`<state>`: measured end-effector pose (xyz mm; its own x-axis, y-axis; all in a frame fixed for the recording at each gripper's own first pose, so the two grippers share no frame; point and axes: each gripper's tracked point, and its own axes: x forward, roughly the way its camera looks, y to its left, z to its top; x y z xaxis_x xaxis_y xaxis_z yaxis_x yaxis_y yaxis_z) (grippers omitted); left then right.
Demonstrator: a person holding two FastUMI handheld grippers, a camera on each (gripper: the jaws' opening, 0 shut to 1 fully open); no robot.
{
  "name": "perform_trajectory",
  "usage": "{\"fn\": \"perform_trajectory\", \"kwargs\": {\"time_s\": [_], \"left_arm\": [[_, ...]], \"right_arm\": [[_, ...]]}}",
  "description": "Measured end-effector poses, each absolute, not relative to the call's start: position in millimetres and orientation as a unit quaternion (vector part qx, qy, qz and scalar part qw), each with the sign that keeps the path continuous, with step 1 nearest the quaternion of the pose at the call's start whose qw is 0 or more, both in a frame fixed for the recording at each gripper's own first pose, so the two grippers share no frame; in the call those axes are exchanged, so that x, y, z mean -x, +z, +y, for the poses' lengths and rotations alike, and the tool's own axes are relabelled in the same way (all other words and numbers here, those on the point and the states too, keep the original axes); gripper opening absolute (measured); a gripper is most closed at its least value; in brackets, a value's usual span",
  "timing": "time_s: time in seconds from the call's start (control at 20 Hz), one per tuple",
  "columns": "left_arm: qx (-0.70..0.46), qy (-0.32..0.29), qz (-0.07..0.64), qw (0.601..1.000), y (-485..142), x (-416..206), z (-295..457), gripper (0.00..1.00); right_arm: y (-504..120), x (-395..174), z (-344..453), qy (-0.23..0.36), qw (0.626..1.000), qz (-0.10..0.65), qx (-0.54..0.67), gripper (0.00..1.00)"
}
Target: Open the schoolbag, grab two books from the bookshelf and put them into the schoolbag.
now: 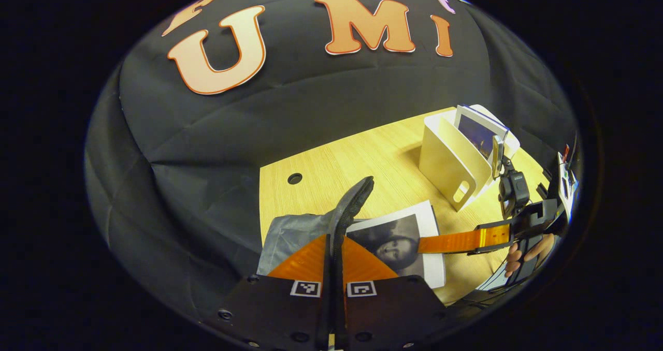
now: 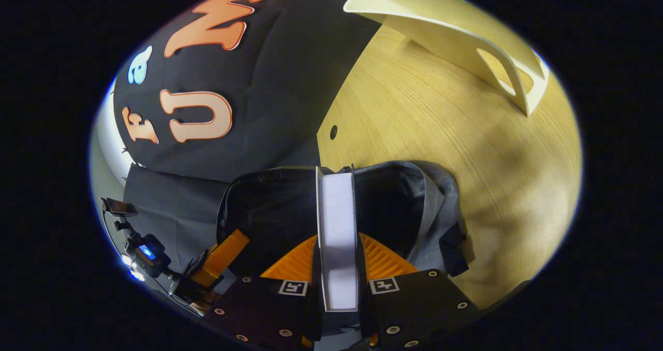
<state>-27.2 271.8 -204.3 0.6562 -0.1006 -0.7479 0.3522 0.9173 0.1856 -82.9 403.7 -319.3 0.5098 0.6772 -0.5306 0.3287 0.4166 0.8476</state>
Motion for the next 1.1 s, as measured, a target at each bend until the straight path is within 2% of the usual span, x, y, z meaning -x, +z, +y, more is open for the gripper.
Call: {"fn": "perform_trajectory", "kwargs": {"time_s": [0.15, 0.55, 0.6, 0.7, 0.75, 0.85, 0.9, 1.0, 1.1], "left_arm": [[-0.156, -0.134, 0.401, 0.893, -211.5, 29.4, 261.6, 0.04], [-0.152, -0.136, 0.4, 0.894, -209.7, 26.5, 250.3, 0.04], [-0.148, -0.138, 0.402, 0.893, -210.9, 29.2, 246.0, 0.07], [-0.15, -0.15, 0.402, 0.891, -211.7, 32.8, 235.1, 0.04], [-0.153, -0.155, 0.404, 0.889, -211.8, 33.1, 229.7, 0.04], [-0.158, -0.153, 0.404, 0.888, -211.7, 33.0, 228.3, 0.04], [-0.157, -0.151, 0.402, 0.889, -211.2, 32.0, 228.1, 0.04], [-0.16, -0.143, 0.402, 0.89, -212.3, 28.7, 233.6, 0.04], [-0.157, -0.137, 0.407, 0.89, -214.5, 28.0, 237.5, 0.04]], "right_arm": [[-322.6, 86.5, 408.9, 0.124, 0.687, 0.469, -0.542, 0.29], [-316.2, 90.3, 409.7, 0.17, 0.675, 0.45, -0.559, 0.28], [-319.3, 88.0, 413.4, 0.17, 0.678, 0.449, -0.556, 0.27], [-324.7, 84.4, 426.3, 0.176, 0.674, 0.458, -0.551, 0.28], [-326.8, 86.1, 435.2, 0.183, 0.676, 0.464, -0.542, 0.17], [-335.0, 83.0, 440.8, 0.177, 0.689, 0.468, -0.525, 0.39], [-335.7, 79.3, 442.2, 0.172, 0.688, 0.47, -0.525, 0.27], [-338.2, 77.9, 441.3, 0.165, 0.686, 0.483, -0.518, 0.29], [-344.1, 75.2, 431.8, 0.144, 0.701, 0.5, -0.487, 0.37]]}}
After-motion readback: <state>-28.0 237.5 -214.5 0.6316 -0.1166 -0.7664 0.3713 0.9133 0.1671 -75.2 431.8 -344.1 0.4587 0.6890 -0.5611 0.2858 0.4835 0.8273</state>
